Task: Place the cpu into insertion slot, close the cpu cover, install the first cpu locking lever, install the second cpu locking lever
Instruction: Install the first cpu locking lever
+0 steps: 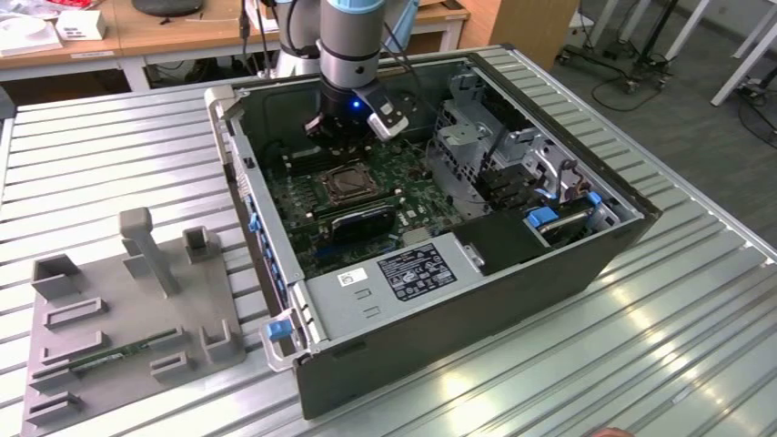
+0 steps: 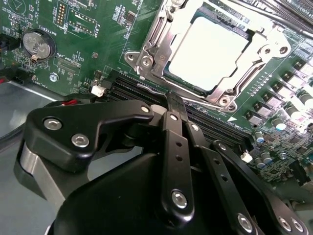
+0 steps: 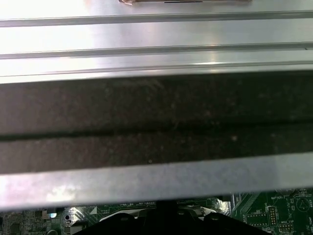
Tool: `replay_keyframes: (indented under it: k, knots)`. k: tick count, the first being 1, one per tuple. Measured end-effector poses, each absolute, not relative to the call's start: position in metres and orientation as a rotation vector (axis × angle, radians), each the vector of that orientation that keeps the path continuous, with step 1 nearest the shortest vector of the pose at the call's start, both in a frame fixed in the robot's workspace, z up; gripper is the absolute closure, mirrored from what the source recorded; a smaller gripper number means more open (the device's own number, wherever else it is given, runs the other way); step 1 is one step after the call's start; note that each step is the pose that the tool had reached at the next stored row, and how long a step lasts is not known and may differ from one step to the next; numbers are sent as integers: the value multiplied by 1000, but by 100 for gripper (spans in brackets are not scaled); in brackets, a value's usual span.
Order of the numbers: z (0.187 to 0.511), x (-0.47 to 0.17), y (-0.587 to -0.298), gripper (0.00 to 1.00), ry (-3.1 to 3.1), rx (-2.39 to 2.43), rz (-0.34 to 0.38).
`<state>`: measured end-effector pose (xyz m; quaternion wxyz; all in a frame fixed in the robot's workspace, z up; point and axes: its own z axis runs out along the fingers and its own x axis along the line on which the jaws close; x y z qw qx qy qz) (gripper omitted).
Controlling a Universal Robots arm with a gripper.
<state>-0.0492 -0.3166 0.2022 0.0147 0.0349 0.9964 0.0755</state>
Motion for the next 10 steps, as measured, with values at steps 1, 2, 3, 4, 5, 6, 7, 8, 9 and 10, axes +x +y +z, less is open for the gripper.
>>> replay_keyframes:
  k: [1, 2, 3, 4, 5, 6, 7, 8, 9, 10]
  knots:
    - [202, -49, -317, 89, 3101, 109, 235]
    - [202, -49, -316, 89, 3101, 109, 235]
    - [202, -49, -316, 89, 3101, 110, 234]
    - [202, -49, -316, 89, 3101, 111, 234]
    - [202, -49, -316, 89, 3101, 114, 233]
    - [202, -49, -316, 89, 3101, 117, 233]
    - [202, -49, -316, 89, 3100, 122, 233]
    - [202, -49, -316, 89, 3100, 126, 233]
    - [202, -49, -316, 89, 3099, 132, 233]
    - [202, -49, -316, 89, 3099, 142, 232]
